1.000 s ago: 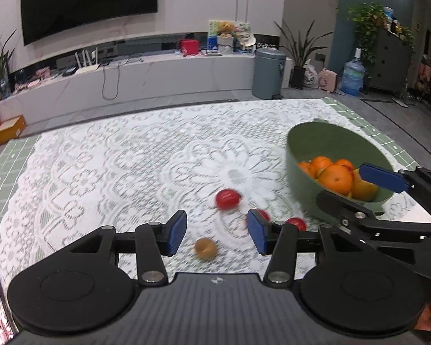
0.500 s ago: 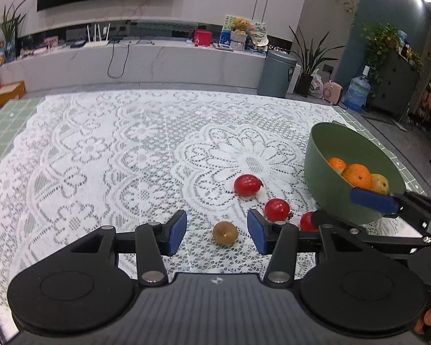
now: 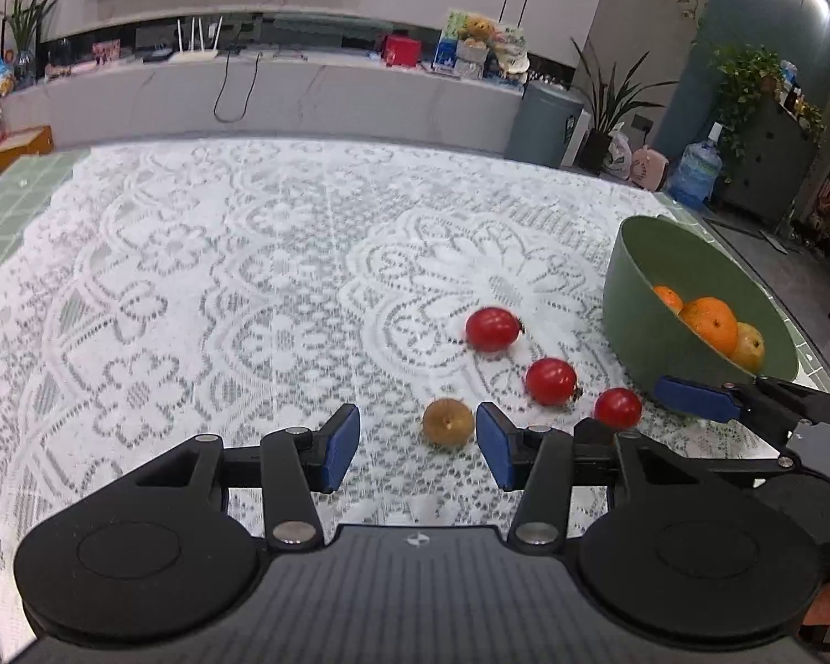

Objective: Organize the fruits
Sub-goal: 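Lift both tools away from the colander toward the remaining tomatoes, then grasp the brown kiwi with the left tool while the right tool grasps a cherry tomato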

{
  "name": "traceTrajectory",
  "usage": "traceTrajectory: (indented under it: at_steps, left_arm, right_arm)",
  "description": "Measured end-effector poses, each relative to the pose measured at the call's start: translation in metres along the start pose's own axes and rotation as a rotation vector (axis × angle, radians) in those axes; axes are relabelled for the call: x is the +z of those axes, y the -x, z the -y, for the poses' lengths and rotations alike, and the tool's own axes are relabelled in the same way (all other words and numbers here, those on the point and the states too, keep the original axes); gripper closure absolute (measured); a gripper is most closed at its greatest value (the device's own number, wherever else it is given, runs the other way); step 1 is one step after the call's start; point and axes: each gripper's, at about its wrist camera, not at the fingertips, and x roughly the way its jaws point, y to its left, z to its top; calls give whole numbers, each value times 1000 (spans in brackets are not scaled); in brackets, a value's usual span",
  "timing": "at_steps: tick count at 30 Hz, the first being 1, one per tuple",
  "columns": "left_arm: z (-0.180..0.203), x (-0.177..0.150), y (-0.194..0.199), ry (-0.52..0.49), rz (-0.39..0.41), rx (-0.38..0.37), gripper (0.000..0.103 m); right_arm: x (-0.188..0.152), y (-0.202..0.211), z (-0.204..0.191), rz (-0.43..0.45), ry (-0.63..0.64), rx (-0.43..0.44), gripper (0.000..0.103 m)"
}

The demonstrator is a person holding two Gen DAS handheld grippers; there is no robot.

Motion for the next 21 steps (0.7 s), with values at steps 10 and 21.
traceTrajectory:
  at_steps: [10,21]
  left_arm:
    - [1,-3,-14,0,-70,-58,51]
    - [19,1,-39,-81,-47,-12,53]
  right_arm:
    - [-4,-15,4,-66,-27,-32,40]
    - [-5,-24,1,-91,-22,-120,53]
